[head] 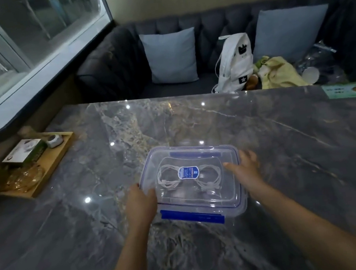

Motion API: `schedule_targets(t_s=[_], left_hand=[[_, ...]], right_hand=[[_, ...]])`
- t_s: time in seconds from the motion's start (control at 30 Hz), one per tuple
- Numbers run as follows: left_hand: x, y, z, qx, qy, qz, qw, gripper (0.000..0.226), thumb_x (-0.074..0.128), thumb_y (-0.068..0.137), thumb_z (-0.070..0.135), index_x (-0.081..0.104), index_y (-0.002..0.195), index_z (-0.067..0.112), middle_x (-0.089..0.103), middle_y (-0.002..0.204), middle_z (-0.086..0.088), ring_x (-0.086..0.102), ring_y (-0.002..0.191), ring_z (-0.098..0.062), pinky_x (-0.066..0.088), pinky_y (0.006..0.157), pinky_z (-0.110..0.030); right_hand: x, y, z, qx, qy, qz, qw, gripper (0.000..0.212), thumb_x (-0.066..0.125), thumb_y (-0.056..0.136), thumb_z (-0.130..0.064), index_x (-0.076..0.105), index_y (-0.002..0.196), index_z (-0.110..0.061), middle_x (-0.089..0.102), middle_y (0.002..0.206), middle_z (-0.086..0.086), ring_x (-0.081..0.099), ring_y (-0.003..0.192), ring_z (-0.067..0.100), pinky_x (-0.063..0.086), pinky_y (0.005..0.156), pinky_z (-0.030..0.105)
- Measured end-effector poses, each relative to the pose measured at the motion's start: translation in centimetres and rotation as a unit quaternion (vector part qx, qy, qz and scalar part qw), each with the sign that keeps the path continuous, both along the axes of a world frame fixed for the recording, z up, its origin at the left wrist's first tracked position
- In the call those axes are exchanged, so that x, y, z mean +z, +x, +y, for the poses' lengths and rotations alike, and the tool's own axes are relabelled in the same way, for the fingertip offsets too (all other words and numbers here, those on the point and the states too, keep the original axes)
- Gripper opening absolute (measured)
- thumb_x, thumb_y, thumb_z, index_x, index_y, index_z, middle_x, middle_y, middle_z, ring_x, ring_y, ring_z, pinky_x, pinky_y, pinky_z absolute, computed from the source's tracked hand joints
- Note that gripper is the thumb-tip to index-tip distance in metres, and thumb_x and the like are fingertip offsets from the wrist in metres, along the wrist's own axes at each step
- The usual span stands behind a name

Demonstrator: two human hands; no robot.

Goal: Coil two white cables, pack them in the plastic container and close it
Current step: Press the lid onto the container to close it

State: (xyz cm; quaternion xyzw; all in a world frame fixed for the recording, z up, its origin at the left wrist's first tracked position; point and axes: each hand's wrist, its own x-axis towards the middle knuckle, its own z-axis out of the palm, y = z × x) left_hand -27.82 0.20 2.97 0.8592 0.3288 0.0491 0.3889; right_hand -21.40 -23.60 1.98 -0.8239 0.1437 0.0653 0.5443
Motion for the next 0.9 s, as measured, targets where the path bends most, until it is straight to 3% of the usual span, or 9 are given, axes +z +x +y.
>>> schedule_targets(t_s=[0.13, 0.23, 0.33, 0.4, 0.6, 0.67, 0.73, 0.8, 0.9], left_hand=[[0.0, 0.4, 1.0, -0.024, -0.033, 0.047, 0.998, 0.039, 0.058, 0.086, 0.03, 0.052, 0.112, 0.001, 0.061, 0.11, -0.02, 0.056, 0.086, -0.027, 0.047, 0.073, -0.035], [0.5, 1.1, 2.0, -0.046, -0.074, 0.098, 0.991, 0.039, 0.055, 0.089, 0.035, 0.056, 0.103, -0.002, 0.061, 0.102, -0.02, 0.063, 0.083, -0.033, 0.06, 0.065, -0.047], [0.6, 1.6, 2.3, -0.076, -0.055, 0.098, 0.991, 0.041, 0.055, 0.088, 0.036, 0.057, 0.1, -0.003, 0.064, 0.099, -0.022, 0.066, 0.083, -0.037, 0.059, 0.07, -0.05], [0.6, 1.8, 2.0, -0.085, -0.073, 0.089, 0.99, 0.039, 0.057, 0.087, 0.036, 0.058, 0.097, -0.002, 0.065, 0.097, -0.023, 0.067, 0.081, -0.037, 0.059, 0.068, -0.05], [0.6, 3.2, 2.0, -0.15, -0.147, 0.14, 0.968, 0.04, 0.062, 0.084, 0.035, 0.055, 0.108, 0.004, 0.065, 0.106, -0.018, 0.067, 0.088, -0.031, 0.059, 0.075, -0.047], [0.3, 3.6, 2.4, -0.204, -0.072, 0.154, 0.964, 0.054, 0.061, 0.084, 0.037, 0.046, 0.126, 0.008, 0.05, 0.133, -0.019, 0.056, 0.113, -0.032, 0.048, 0.095, -0.044], [0.2, 3.8, 2.4, -0.253, 0.078, 0.072, 0.962, 0.061, 0.057, 0.084, 0.035, 0.035, 0.138, 0.014, 0.026, 0.151, -0.018, 0.032, 0.135, -0.034, 0.031, 0.11, -0.047], [0.3, 4.1, 1.9, -0.309, 0.165, -0.069, 0.934, 0.06, 0.053, 0.088, 0.034, 0.033, 0.141, 0.015, 0.024, 0.155, -0.013, 0.019, 0.143, -0.029, 0.019, 0.115, -0.043], [-0.9, 4.2, 0.9, -0.394, 0.22, -0.083, 0.888, 0.063, 0.038, 0.093, 0.047, 0.02, 0.146, 0.02, 0.015, 0.158, -0.002, 0.005, 0.146, -0.02, 0.006, 0.117, -0.035]], right_hand=[[-0.5, -0.3, -0.3, -0.003, 0.105, 0.021, 0.994, 0.042, 0.067, 0.077, -0.027, 0.047, 0.114, -0.026, 0.054, 0.121, 0.007, 0.061, 0.099, 0.024, 0.055, 0.082, 0.045], [-1.2, -0.2, -0.6, -0.054, 0.094, 0.055, 0.993, 0.056, 0.068, 0.077, -0.033, 0.045, 0.123, -0.012, 0.055, 0.12, 0.009, 0.062, 0.099, 0.027, 0.056, 0.081, 0.046], [-1.7, -0.2, -0.4, -0.05, 0.142, 0.035, 0.988, 0.02, 0.061, 0.084, -0.026, 0.061, 0.101, -0.016, 0.069, 0.091, 0.007, 0.07, 0.067, 0.014, 0.056, 0.05, 0.026], [-1.7, 0.0, -0.6, -0.061, 0.146, 0.033, 0.987, 0.013, 0.058, 0.086, -0.024, 0.062, 0.097, -0.018, 0.069, 0.083, 0.002, 0.069, 0.061, 0.012, 0.05, 0.043, 0.021], [-0.9, 1.2, -1.8, -0.065, 0.071, 0.033, 0.995, 0.019, 0.059, 0.086, -0.03, 0.061, 0.098, -0.017, 0.069, 0.087, 0.004, 0.066, 0.07, 0.014, 0.048, 0.053, 0.025], [-0.8, 0.9, -1.6, -0.055, 0.006, 0.014, 0.998, 0.02, 0.056, 0.087, -0.032, 0.059, 0.101, -0.019, 0.067, 0.102, 0.009, 0.064, 0.078, 0.016, 0.051, 0.061, 0.028], [-1.2, 0.7, -1.5, -0.019, -0.135, -0.025, 0.99, 0.035, 0.05, 0.09, -0.034, 0.049, 0.123, -0.02, 0.054, 0.124, 0.013, 0.057, 0.104, 0.026, 0.048, 0.086, 0.038], [-1.3, 0.4, -1.1, 0.034, -0.235, -0.059, 0.97, 0.05, 0.047, 0.092, -0.033, 0.032, 0.138, -0.021, 0.039, 0.14, 0.015, 0.043, 0.123, 0.032, 0.036, 0.101, 0.042], [-1.4, 0.3, -0.9, 0.047, -0.257, -0.06, 0.963, 0.055, 0.046, 0.092, -0.037, 0.026, 0.142, -0.022, 0.031, 0.147, 0.013, 0.036, 0.131, 0.029, 0.03, 0.107, 0.041]])
